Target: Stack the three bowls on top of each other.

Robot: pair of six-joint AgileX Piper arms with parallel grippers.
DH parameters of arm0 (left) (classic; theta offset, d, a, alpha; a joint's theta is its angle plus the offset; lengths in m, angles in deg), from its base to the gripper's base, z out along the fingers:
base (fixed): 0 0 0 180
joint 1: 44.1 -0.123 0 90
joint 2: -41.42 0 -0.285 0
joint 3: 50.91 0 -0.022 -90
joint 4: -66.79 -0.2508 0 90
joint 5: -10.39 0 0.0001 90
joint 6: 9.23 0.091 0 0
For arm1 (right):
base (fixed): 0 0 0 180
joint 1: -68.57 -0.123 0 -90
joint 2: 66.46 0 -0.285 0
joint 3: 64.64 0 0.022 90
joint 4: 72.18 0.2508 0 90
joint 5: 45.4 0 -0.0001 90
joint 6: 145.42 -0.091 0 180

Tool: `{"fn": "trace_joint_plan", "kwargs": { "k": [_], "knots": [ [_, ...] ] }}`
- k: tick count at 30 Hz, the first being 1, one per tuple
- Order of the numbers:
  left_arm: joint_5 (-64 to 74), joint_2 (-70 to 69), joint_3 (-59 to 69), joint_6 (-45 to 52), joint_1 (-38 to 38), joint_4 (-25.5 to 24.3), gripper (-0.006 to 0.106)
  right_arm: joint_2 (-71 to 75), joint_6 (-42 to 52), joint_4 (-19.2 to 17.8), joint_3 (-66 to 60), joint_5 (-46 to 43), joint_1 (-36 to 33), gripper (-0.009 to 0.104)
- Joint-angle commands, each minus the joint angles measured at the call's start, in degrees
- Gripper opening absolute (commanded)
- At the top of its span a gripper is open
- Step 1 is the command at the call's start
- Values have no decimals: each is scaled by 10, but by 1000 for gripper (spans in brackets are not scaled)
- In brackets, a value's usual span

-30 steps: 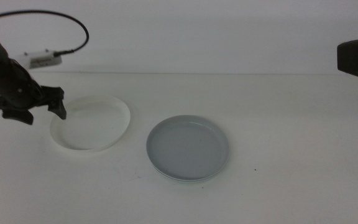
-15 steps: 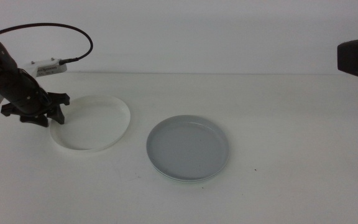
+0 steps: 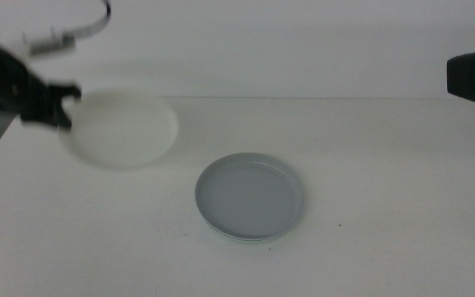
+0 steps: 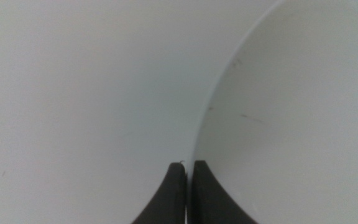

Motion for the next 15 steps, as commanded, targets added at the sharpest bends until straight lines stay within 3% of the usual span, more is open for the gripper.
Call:
{"fn": "trace_joint_plan", "kwargs": {
  "k": [1, 5, 10, 15],
  "knots": [
    [19, -61, -4, -3, 38, 27, -2, 2, 4, 1, -2, -5, 4, 92],
    [17, -83, -4, -79, 124, -37, -2, 2, 4, 1, -2, -5, 4, 92],
    [0, -54, -4, -87, 212, -6, -2, 2, 4, 1, -2, -5, 4, 92],
    [-25, -9, -4, -116, 254, -3, -2, 2, 4, 1, -2, -5, 4, 92]
  ]
}}
